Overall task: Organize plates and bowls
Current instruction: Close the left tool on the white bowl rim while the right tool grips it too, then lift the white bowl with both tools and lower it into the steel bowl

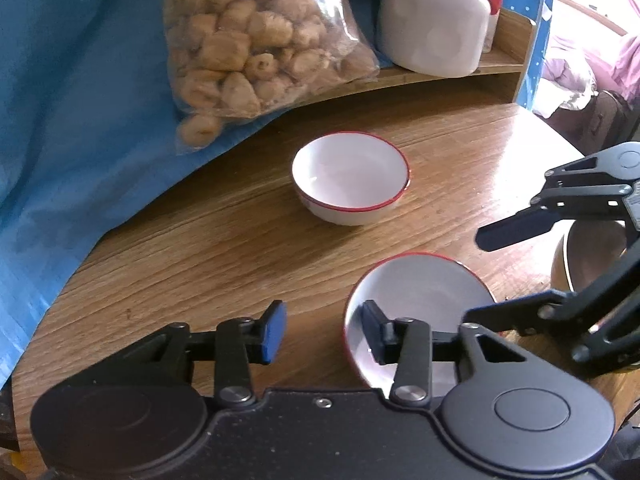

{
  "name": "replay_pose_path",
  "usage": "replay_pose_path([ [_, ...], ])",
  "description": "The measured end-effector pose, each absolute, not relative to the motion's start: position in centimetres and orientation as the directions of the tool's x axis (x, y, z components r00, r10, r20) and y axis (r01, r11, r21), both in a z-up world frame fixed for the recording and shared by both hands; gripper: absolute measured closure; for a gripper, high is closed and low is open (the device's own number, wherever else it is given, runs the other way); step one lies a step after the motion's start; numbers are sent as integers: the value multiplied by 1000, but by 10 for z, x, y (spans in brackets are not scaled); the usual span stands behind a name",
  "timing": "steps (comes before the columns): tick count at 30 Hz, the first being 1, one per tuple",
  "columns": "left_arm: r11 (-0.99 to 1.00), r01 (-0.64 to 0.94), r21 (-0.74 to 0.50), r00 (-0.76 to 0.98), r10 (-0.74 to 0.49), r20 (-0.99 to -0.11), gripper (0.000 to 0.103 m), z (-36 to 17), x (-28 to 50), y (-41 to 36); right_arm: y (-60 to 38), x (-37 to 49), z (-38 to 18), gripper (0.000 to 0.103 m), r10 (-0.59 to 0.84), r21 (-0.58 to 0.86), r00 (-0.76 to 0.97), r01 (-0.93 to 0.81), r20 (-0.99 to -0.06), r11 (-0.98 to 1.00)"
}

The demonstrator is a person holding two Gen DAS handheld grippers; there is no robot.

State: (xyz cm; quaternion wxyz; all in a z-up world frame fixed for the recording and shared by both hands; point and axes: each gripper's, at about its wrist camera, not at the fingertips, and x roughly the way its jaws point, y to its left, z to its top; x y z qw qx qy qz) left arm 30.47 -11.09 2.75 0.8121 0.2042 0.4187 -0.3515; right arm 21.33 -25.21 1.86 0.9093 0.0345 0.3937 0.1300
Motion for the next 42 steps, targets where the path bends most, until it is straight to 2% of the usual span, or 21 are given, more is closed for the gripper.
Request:
replay_pose_path([
  [5, 640, 758, 122, 448, -375, -812, 78, 26, 285, -124, -254, 219, 17, 46, 293, 207, 645, -208, -706, 956],
  [7, 629, 763, 146, 457, -367, -810, 86, 24, 279, -129, -255, 222, 14, 57, 296, 217, 637, -202, -712, 955],
  [15, 669, 729, 143, 481, -353, -802, 88, 25, 275, -132, -250, 222, 14, 86, 304, 211, 644, -220, -702, 952],
  [21, 706, 703, 90, 470, -366, -803, 93, 30, 279, -132, -247, 221, 15, 92, 248, 150, 671, -201, -699, 968],
  [24, 730, 679, 78, 480, -361, -800, 86, 26, 281, -135, -254, 224, 15, 92, 250, 168, 677, -186, -693, 968],
  [26, 738, 669, 86, 489, -350, -799, 81, 25, 279, -138, -260, 226, 14, 90, 271, 206, 670, -177, -691, 962],
  [28, 732, 674, 102, 494, -345, -798, 77, 24, 277, -139, -266, 226, 13, 76, 270, 222, 669, -159, -692, 962],
  [32, 731, 673, 111, 495, -335, -802, 72, 25, 277, -137, -271, 223, 12, 71, 274, 236, 664, -150, -696, 960],
  [35, 730, 676, 102, 495, -347, -796, 76, 24, 276, -135, -270, 222, 11, 70, 262, 224, 669, -145, -696, 964],
  [36, 727, 680, 98, 494, -354, -794, 82, 24, 275, -135, -268, 223, 11, 70, 263, 225, 669, -145, -696, 964],
  [38, 720, 686, 102, 494, -358, -793, 85, 22, 273, -137, -265, 224, 10, 76, 272, 226, 667, -158, -694, 961],
  [40, 722, 683, 115, 503, -350, -790, 85, 22, 271, -138, -261, 224, 11, 88, 286, 231, 662, -172, -692, 958],
  [42, 729, 676, 108, 504, -350, -790, 85, 22, 271, -137, -259, 224, 11, 88, 286, 234, 661, -168, -694, 958],
])
